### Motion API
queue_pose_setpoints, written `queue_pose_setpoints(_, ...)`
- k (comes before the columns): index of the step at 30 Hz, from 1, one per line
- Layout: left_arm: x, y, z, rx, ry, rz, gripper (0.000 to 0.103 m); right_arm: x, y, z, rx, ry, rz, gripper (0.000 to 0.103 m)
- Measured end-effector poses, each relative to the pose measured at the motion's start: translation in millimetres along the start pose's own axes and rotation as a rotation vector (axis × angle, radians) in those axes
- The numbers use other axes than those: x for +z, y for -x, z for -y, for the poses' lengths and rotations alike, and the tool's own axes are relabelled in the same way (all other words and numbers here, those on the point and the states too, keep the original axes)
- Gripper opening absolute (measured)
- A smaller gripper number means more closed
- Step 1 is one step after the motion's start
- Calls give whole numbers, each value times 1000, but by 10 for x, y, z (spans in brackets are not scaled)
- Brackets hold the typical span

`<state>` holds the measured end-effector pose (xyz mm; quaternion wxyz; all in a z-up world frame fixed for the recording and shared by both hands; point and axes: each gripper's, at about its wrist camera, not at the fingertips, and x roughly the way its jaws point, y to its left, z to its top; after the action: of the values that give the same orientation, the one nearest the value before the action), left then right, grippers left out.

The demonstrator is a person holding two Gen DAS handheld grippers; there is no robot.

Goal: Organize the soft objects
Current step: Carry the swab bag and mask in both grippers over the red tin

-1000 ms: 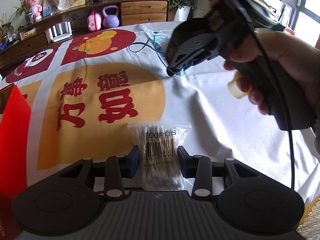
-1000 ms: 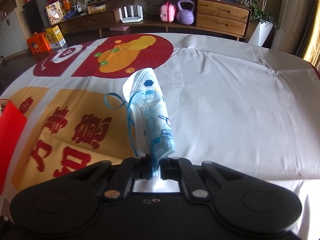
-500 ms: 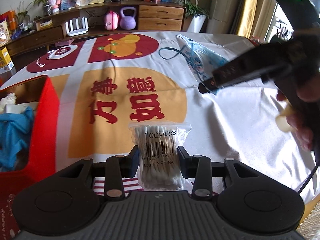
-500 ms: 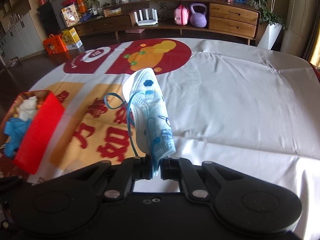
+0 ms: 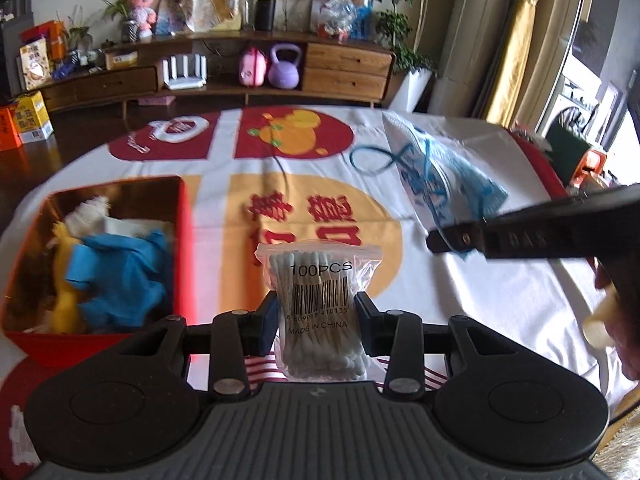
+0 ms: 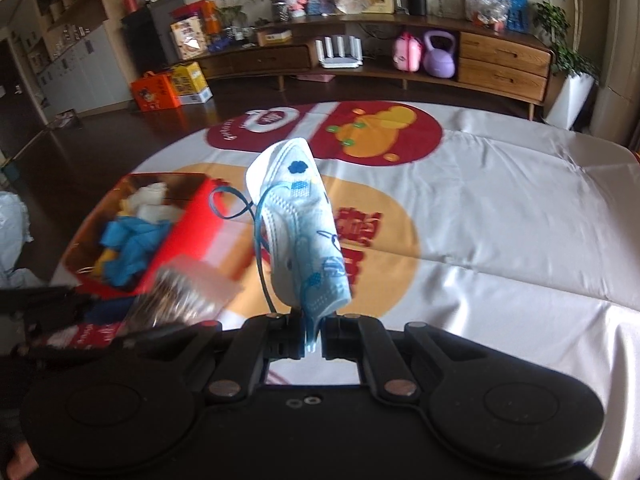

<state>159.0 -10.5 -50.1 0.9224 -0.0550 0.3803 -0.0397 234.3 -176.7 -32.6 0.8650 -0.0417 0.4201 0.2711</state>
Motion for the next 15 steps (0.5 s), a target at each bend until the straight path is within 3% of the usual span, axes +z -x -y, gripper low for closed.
queue_pose_setpoints(15, 118, 525, -753, 80, 53, 86, 39, 89, 134, -778, 88, 51, 31, 6)
